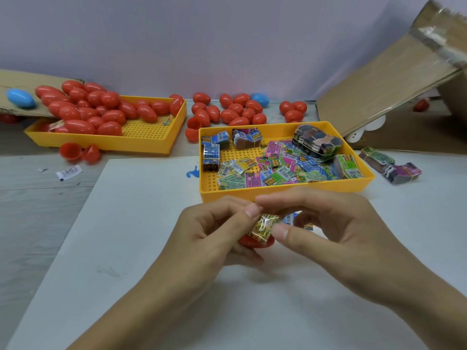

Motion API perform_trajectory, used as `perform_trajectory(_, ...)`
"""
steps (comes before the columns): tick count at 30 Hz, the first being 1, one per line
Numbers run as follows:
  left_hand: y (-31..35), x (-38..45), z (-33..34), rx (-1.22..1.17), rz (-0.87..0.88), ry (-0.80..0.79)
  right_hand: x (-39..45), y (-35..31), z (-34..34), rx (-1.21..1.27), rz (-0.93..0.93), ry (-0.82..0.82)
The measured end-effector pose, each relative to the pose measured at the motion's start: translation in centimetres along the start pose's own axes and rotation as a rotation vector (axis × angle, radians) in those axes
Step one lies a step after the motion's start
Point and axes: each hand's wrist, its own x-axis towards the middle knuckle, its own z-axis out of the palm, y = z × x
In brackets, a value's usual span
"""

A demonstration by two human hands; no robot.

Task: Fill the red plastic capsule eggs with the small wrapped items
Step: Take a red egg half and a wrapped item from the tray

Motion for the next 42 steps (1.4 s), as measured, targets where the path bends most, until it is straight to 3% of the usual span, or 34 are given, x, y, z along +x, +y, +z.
perform_trajectory(16,-0.2,0.1,0.0,0.058,0.036,-0.033,0.3,-0.3,-0.7,0.18,0.111,-0.029)
perform_trajectory(23,-0.4,0.1,0.0,0.119,0.082,-0.051,0.3,-0.1,-0.2,0.05,0.091,0.032)
perform_trajectory(29,-0.5,0.1,0.1,0.135,0.083,-0.038,-0.1,-0.2,0.3,-0.28,-0.165,0.086)
perform_trajectory(34,-0.4,0.1,0.0,0.047,0.058,0.03,0.0,0.3,0.3,-0.191,-0.066,0.211)
perform_trajectory(42,-0.7,0.2,-0.2,0.0,0.025,0.067,0.0,0.5,0.9,-0.237,-0.097,0.196)
